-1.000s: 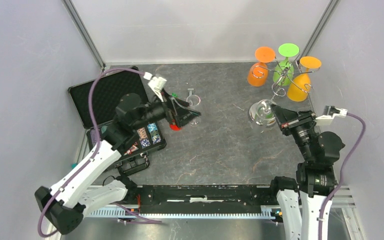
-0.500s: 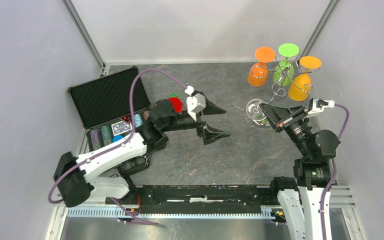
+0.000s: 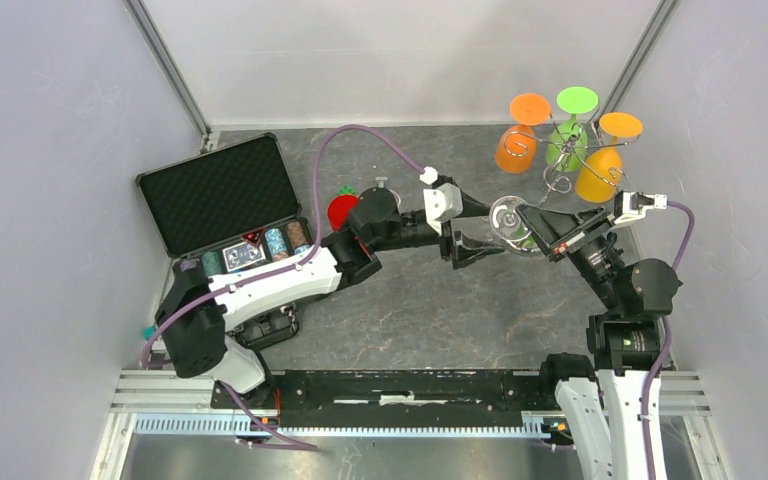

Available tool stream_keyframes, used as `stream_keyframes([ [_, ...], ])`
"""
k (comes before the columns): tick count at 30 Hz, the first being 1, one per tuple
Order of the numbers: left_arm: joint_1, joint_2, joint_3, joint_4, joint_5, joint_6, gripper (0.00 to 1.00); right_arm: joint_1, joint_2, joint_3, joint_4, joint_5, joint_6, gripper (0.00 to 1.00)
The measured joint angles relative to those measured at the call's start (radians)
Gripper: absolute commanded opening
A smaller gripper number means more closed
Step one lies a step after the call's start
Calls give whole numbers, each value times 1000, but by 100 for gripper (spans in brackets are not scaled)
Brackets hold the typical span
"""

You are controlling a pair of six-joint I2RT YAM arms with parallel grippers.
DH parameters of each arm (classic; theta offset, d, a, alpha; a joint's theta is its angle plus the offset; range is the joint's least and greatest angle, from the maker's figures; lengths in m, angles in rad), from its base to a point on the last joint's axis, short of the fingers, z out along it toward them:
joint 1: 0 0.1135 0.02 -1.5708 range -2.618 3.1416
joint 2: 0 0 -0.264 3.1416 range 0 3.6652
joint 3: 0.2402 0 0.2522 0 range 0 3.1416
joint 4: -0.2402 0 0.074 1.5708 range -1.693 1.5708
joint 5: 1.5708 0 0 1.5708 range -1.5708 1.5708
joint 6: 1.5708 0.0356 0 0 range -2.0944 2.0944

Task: Take the wine glass off the wine glass rack

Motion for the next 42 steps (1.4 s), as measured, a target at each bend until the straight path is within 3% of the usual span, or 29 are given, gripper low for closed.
stream_keyframes([
  [3, -10, 21, 27, 13, -8, 13, 65, 0, 5, 0, 6, -2, 0, 0],
  [8, -14, 55, 48, 34, -14, 27, 46, 0, 5, 0, 6, -1, -2, 0],
  [15, -25, 102, 76, 29, 23, 35, 42, 0, 5, 0, 6, -2, -2, 0],
  [21, -25, 103, 86, 26, 40, 40, 21, 0, 1, -7, 6, -3, 0, 0],
  [24, -25, 103, 88, 25, 42, 48, 3, 0, -3, -7, 7, -2, 0, 0],
  [26, -26, 103, 88, 21, 48, 66, 2, 0, -3, -7, 4, -1, 8, 0],
  [27, -26, 103, 88, 18, 51, 74, 2, 0, -3, -7, 1, -1, 13, 5],
  [31, -27, 104, 96, -2, 42, 77, 2, 0, -2, -7, 0, 5, 13, 43],
  [33, -34, 104, 113, -31, 28, 61, 2, 0, 0, -7, 3, 10, 7, 57],
  [37, -38, 99, 123, -43, -18, 26, 2, 0, 0, -9, 16, 11, -18, 72],
  [42, -37, 46, 94, -45, -183, -16, 2, 0, -6, -33, 27, 18, -53, 91],
])
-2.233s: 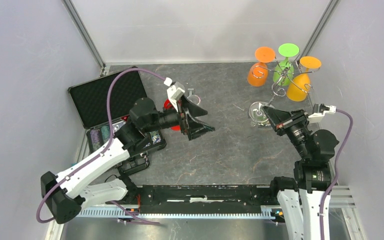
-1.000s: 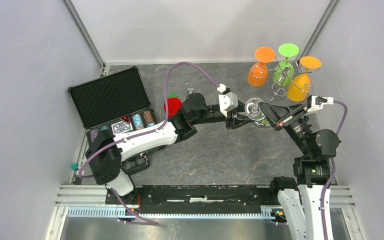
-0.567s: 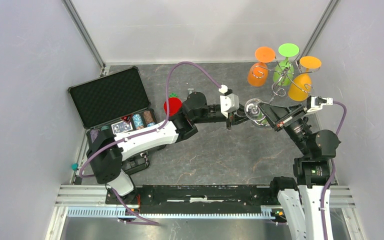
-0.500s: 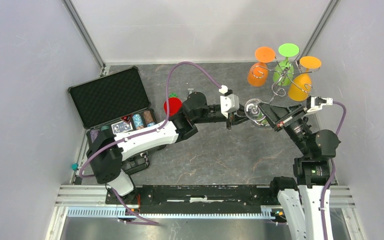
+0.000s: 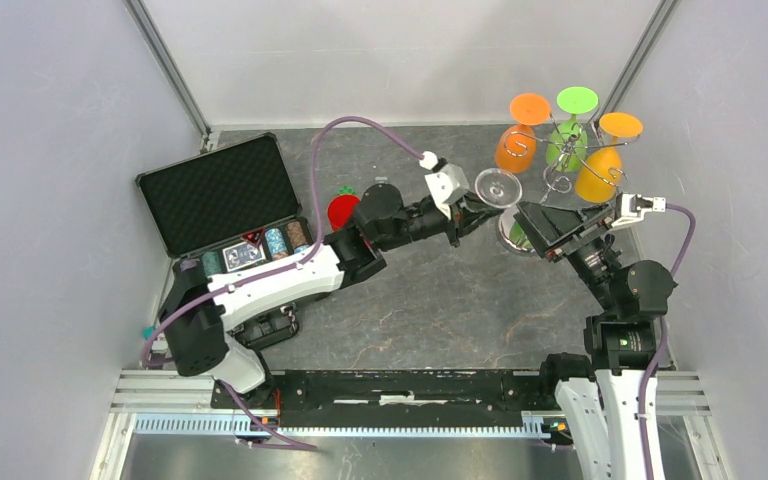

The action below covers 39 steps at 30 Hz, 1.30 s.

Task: Take the wine glass off the wine glass rack

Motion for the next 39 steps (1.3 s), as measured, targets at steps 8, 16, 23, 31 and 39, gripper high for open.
stream_keyframes([
  [8, 1, -113, 0, -17, -393, -74, 2, 0, -34, -92, 92, 50, -85, 98],
  [16, 11, -162, 80, -50, -684, -220, 2, 58, 19, -223, 323, 90, -84, 96],
  [23, 17, -222, 81, -35, -766, -352, 2, 256, 154, -192, 523, 167, -96, 88],
  [31, 26, -232, 83, -5, -809, -375, 2, 541, 317, -192, 737, 347, -142, 77],
  [39, 35, -261, 68, 1, -811, -433, 2, 575, 336, -177, 883, 426, -172, 62],
])
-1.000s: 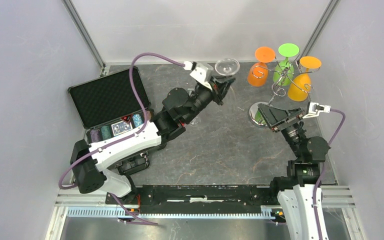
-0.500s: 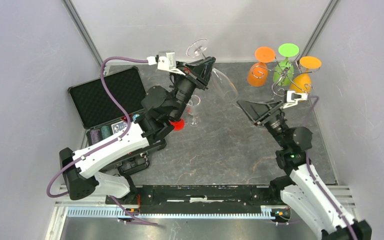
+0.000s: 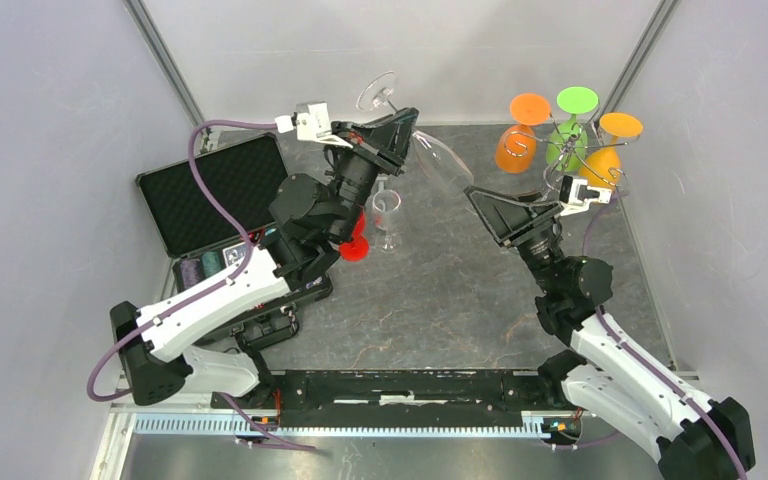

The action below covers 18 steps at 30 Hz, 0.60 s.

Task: Take the wine glass off the wine glass rack

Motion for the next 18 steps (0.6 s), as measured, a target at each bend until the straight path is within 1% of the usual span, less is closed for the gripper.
stream_keyframes([
  [4, 0, -23, -14, 1, 0, -34, 2, 8, 26, 0, 58, 10, 2, 56],
  [10, 6, -49, -35, 2, 0, -84, 2, 34, 77, 10, 138, 8, 3, 50],
  [18, 11, -80, -61, 24, 8, -183, 2, 66, 145, 57, 234, -11, 11, 40],
])
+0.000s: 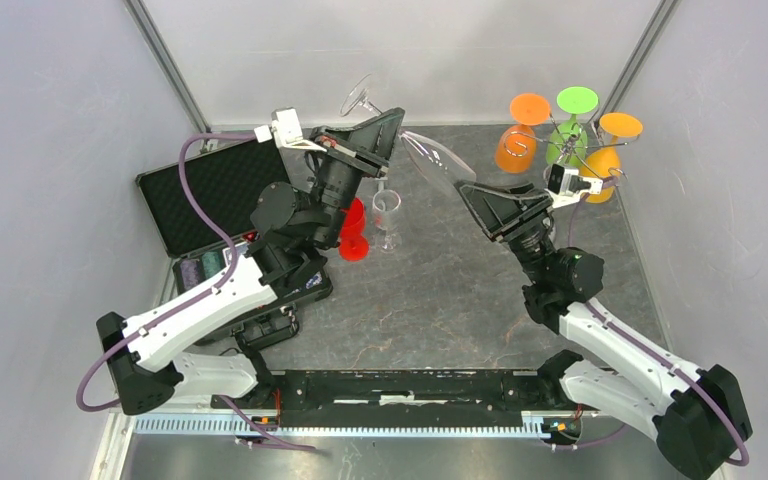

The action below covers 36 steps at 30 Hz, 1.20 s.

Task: Take the wine glass off the wine glass rack

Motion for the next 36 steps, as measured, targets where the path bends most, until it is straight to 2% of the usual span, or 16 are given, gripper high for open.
stream_keyframes([
  [7, 2, -23, -29, 19, 24, -63, 2, 10, 13, 18, 14, -8, 3, 21],
  [9, 4, -27, -38, 25, 36, -81, 2, 12, 16, 22, 14, -8, 3, 13],
  [11, 8, -29, -43, 29, 47, -93, 2, 14, 17, 23, 14, -9, 5, 0],
  [12, 11, -29, -46, 31, 51, -101, 3, 14, 17, 23, 15, -9, 6, 0],
  [14, 15, -34, -55, 38, 54, -115, 10, 15, 17, 24, 16, -9, 3, 0],
  [18, 19, -51, -81, 47, 56, -127, 37, 17, 17, 27, 13, -18, -9, 0],
  [22, 24, -83, -131, 47, 67, -127, 54, 20, 16, 46, -31, -22, -54, 0],
  [28, 24, -116, -189, 48, 104, -100, 89, 20, -5, 57, -126, -5, -141, 0],
  [32, 25, -141, -226, 46, 122, -77, 100, 20, -23, 57, -190, 12, -196, 0],
  [36, 27, -180, -285, 31, 143, -40, 100, 20, -52, 66, -293, 36, -269, 0],
])
